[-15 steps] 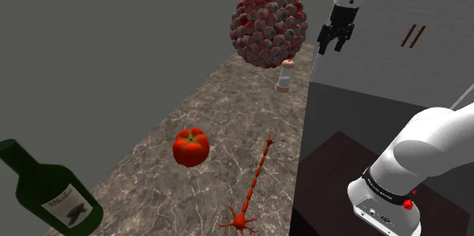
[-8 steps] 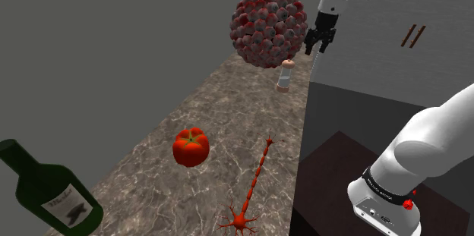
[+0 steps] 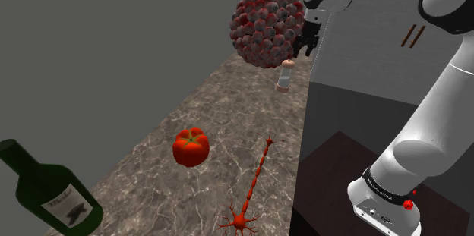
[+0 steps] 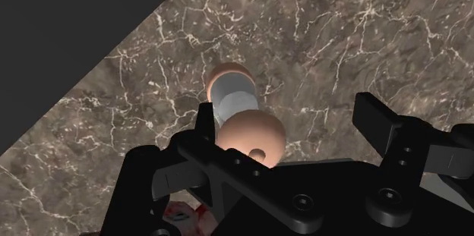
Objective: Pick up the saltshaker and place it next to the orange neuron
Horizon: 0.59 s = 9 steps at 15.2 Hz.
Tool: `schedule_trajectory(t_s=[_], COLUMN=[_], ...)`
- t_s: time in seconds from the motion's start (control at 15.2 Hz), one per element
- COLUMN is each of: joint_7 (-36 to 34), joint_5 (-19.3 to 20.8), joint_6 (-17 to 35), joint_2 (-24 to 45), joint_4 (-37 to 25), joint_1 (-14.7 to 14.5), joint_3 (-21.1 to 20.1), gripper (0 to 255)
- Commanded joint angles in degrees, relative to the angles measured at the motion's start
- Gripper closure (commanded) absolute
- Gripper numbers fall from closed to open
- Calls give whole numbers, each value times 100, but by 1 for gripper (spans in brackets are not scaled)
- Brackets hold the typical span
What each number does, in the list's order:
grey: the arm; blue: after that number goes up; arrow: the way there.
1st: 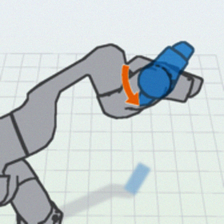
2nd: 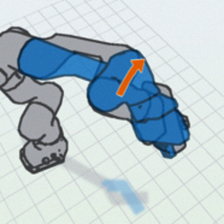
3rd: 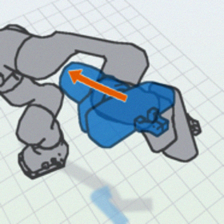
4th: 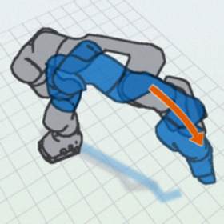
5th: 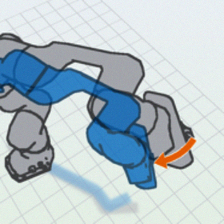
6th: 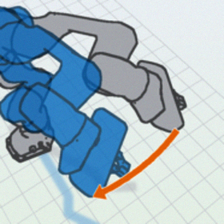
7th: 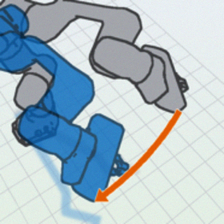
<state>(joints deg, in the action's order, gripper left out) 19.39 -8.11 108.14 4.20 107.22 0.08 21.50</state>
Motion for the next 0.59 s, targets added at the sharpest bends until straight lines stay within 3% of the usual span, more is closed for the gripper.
schedule_trajectory(t_s=[0.0,0.2,0.53], joint_7=[224,543,594], joint_5=[-253,-630,-697], joint_6=[-29,-114,160], joint_2=[463,1226,1341], joint_4=[-403,-1112,-939], joint_1=[66,250,252], joint_3=[17,-9,-50], gripper=[0,0,0])
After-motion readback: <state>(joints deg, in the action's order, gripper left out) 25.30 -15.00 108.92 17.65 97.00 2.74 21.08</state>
